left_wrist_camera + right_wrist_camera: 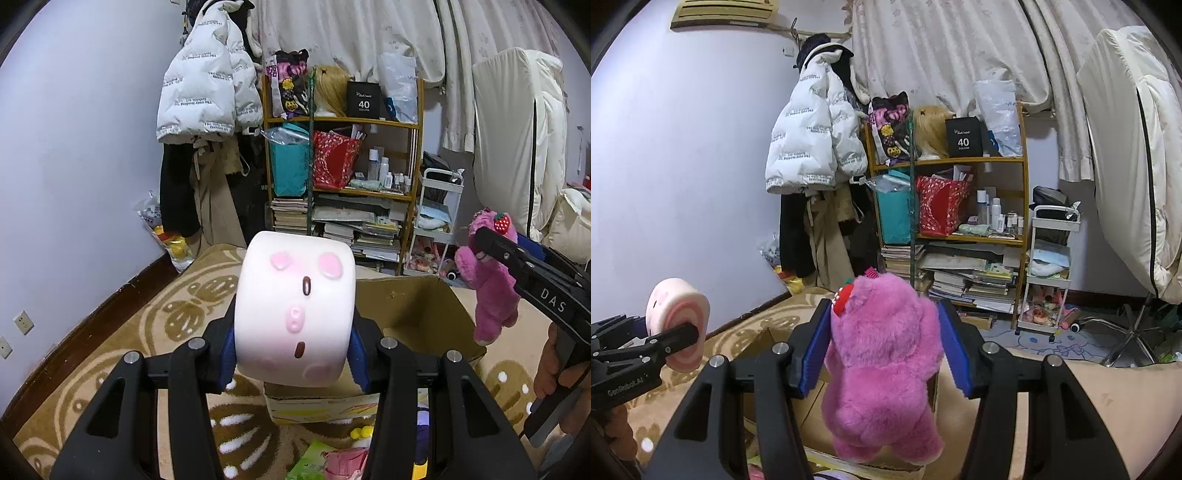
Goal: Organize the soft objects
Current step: 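Lift the pink cube plush with the left tool while the right tool carries the pink bear over the box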
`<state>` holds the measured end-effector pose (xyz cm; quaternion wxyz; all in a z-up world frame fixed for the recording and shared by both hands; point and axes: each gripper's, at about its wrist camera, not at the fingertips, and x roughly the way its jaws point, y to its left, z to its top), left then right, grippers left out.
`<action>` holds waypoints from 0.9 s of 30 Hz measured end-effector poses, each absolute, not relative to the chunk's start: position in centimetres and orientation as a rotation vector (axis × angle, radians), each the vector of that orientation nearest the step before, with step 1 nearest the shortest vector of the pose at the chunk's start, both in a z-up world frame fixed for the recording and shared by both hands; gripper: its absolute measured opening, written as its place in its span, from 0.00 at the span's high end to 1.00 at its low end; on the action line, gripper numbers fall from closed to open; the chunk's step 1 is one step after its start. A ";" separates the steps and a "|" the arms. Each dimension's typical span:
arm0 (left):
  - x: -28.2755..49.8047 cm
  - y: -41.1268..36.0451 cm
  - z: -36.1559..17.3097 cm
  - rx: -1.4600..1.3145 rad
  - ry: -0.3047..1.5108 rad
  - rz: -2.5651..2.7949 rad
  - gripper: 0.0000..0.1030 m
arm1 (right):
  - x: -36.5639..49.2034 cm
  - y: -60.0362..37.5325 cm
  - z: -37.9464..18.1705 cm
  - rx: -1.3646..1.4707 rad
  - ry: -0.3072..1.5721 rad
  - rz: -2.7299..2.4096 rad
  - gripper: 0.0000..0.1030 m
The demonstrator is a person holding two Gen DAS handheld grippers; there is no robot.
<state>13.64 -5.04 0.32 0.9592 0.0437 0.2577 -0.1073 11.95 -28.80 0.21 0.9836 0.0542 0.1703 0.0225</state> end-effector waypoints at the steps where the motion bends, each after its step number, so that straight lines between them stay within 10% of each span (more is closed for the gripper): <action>1: 13.8 -5.1 0.2 0.088 0.525 -0.221 0.54 | 12.2 -28.8 0.0 0.110 0.346 0.046 0.42; 27: 15.9 -6.4 -3.1 0.108 0.606 -0.254 0.53 | 13.9 -29.3 -3.4 0.164 0.389 0.086 0.40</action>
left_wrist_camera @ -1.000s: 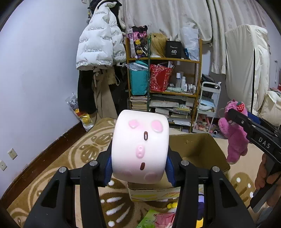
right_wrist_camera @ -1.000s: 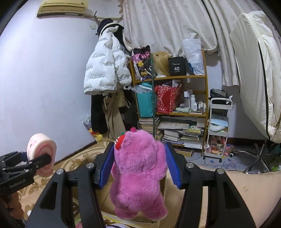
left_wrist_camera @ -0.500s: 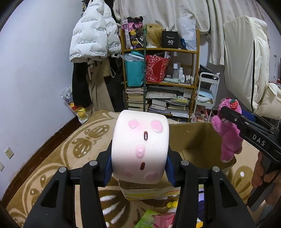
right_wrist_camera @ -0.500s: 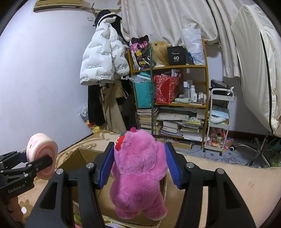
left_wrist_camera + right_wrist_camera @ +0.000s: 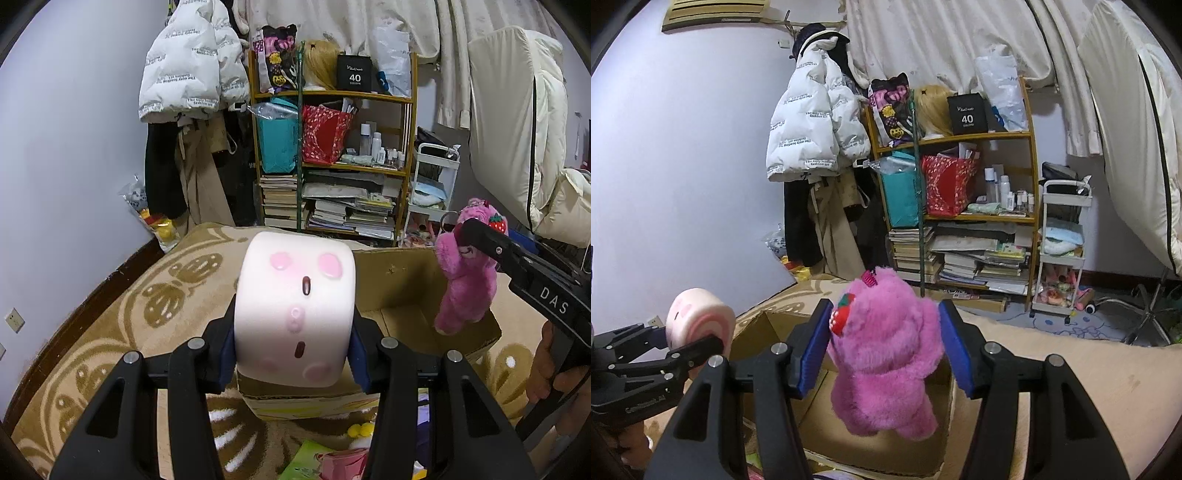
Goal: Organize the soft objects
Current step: 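Lift the pink cube plush with the left tool while the right tool carries the pink bear over the box, then open both tools to drop the cube plush and bear into the box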
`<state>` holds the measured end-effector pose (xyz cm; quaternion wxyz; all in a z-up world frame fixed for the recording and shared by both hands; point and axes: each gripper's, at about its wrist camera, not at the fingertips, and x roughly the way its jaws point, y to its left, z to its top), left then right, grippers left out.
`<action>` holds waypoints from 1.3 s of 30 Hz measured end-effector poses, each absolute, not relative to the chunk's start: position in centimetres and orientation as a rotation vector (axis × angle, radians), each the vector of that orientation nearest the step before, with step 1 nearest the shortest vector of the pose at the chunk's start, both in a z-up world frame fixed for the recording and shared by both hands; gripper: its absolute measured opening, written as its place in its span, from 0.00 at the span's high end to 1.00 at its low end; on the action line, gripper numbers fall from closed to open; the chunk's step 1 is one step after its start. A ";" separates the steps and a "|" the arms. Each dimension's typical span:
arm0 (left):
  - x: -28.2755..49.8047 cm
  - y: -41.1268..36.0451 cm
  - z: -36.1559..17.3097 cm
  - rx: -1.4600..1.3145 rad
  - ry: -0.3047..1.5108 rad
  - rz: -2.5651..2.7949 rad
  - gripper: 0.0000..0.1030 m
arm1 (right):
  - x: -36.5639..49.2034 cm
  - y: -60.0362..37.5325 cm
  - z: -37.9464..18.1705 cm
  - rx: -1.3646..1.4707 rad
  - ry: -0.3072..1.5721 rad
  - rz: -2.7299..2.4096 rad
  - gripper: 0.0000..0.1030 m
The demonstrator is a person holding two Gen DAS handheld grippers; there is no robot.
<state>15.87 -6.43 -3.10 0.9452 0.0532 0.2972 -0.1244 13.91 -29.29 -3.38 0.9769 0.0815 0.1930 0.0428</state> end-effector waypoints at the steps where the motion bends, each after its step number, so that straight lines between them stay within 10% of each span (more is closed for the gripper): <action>1: 16.0 -6.5 -3.2 0.105 0.612 -0.257 0.53 | 13.9 -29.3 -3.5 0.169 0.392 0.088 0.40; 14: 16.9 -7.3 -4.6 0.099 0.684 -0.290 0.52 | 13.7 -29.1 -4.5 0.174 0.446 0.100 0.40; 26: 16.7 -6.6 -4.4 0.099 0.694 -0.248 0.30 | 13.6 -28.9 -5.0 0.176 0.487 0.122 0.39; 39: 13.8 -5.6 -3.0 0.148 0.709 -0.189 0.11 | 11.0 -28.9 -3.3 0.201 0.474 0.106 0.11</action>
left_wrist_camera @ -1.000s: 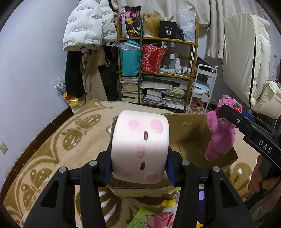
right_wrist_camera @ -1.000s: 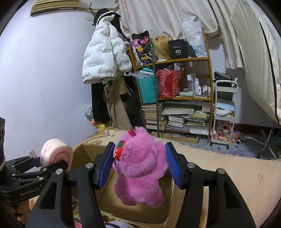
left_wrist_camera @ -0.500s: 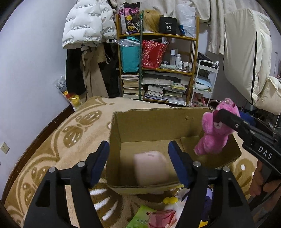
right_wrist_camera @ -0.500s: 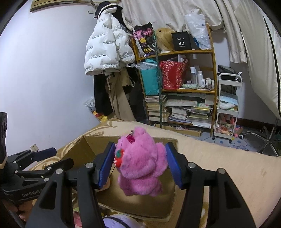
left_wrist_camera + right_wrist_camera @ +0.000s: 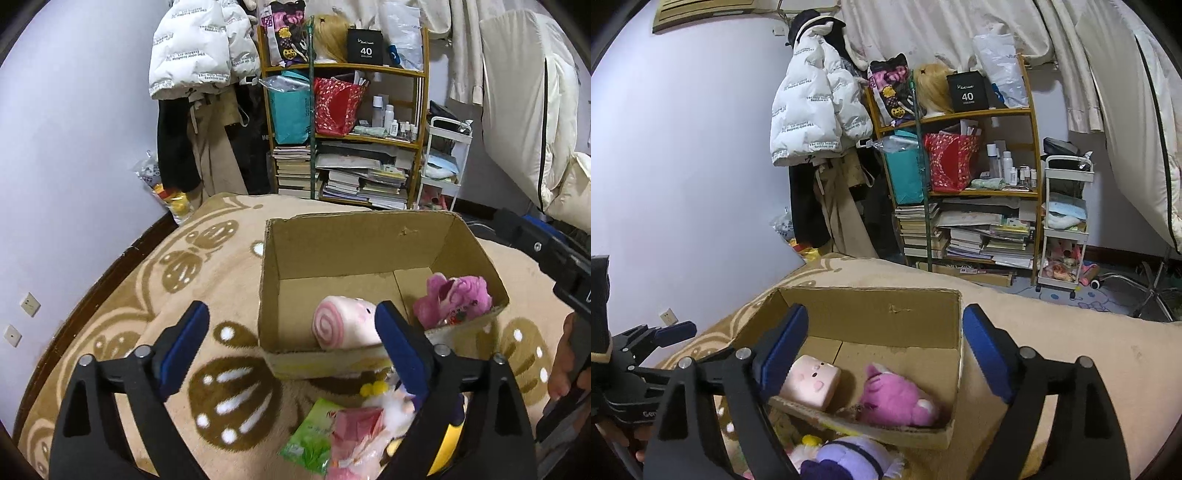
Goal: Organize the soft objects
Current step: 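Open both tools to drop the cube plush and bear into the box, then lower the left tool onto the pink wrapped packet beside the box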
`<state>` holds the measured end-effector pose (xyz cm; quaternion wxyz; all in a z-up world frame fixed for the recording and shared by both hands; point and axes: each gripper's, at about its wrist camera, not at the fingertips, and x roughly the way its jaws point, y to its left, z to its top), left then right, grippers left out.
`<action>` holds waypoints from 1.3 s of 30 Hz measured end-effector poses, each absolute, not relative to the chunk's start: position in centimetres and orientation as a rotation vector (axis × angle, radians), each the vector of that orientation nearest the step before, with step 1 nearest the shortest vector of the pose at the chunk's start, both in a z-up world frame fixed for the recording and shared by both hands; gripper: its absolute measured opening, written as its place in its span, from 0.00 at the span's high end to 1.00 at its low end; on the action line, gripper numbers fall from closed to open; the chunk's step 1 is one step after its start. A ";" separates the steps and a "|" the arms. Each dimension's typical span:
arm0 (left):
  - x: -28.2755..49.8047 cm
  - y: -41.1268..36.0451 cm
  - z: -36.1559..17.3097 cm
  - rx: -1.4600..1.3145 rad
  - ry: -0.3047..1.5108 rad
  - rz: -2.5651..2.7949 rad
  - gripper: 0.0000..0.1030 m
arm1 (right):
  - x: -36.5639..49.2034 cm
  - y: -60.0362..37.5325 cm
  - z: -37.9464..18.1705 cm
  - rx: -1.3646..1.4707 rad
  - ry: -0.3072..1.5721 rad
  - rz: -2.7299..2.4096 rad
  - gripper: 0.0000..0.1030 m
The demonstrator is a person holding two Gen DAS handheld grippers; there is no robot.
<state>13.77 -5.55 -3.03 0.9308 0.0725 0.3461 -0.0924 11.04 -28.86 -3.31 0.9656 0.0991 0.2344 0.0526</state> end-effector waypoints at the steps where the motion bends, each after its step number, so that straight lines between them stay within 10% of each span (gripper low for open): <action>1: 13.4 -5.5 -2.8 0.152 0.706 -0.186 0.10 | 10.7 -28.9 -3.1 0.204 0.476 0.106 0.07; 39: 6.1 -4.1 -3.6 0.194 0.888 -0.162 0.02 | 4.1 -26.2 -3.4 0.201 0.609 0.130 0.00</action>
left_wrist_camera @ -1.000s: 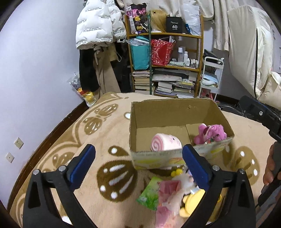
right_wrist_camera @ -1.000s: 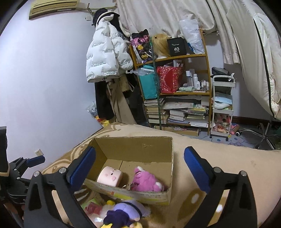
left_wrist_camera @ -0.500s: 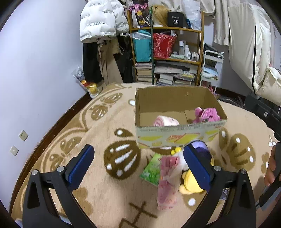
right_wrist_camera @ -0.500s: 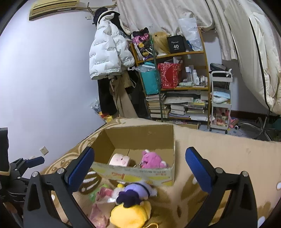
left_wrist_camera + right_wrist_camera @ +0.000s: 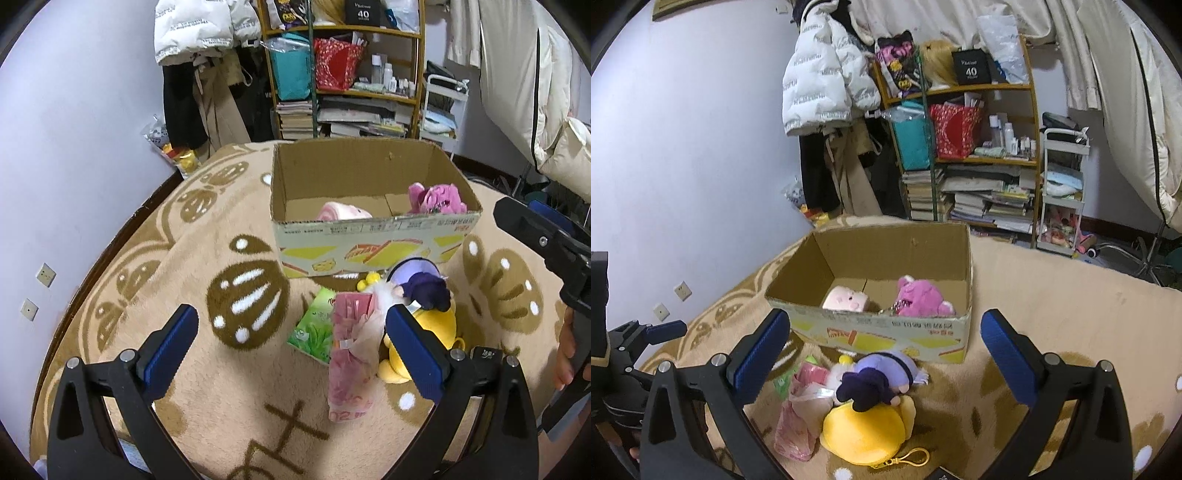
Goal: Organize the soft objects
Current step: 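Lower the left tool onto the pink wrapped packet beside the box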
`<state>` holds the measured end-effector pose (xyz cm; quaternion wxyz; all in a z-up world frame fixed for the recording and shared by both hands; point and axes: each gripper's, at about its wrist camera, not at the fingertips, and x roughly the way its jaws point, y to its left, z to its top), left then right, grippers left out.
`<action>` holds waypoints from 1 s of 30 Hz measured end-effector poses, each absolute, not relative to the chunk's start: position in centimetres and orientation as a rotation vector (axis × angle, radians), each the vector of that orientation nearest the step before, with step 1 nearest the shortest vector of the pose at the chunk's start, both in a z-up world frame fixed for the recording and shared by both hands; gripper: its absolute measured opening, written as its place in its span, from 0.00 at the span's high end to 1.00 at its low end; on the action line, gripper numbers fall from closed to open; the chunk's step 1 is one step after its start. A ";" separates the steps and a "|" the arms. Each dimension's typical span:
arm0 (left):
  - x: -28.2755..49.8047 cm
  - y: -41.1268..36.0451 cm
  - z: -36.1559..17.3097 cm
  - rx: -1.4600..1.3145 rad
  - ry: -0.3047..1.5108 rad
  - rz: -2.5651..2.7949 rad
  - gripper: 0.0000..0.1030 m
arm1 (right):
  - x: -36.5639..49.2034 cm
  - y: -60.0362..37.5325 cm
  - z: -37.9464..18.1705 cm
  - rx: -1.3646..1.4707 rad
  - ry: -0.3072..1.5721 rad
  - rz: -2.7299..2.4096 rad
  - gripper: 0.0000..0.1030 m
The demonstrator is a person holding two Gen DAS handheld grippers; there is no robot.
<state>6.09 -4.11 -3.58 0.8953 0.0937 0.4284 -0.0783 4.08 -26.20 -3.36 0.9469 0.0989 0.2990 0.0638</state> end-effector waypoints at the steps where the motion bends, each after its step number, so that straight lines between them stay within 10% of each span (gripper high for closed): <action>1: 6.3 -4.2 -3.9 0.196 0.899 -0.166 0.02 | 4.4 -26.1 -3.7 0.201 0.622 0.131 0.00; 30: 9.8 -6.6 -10.0 0.297 1.071 -0.216 0.02 | 10.1 -24.7 -10.6 0.215 0.874 0.156 0.00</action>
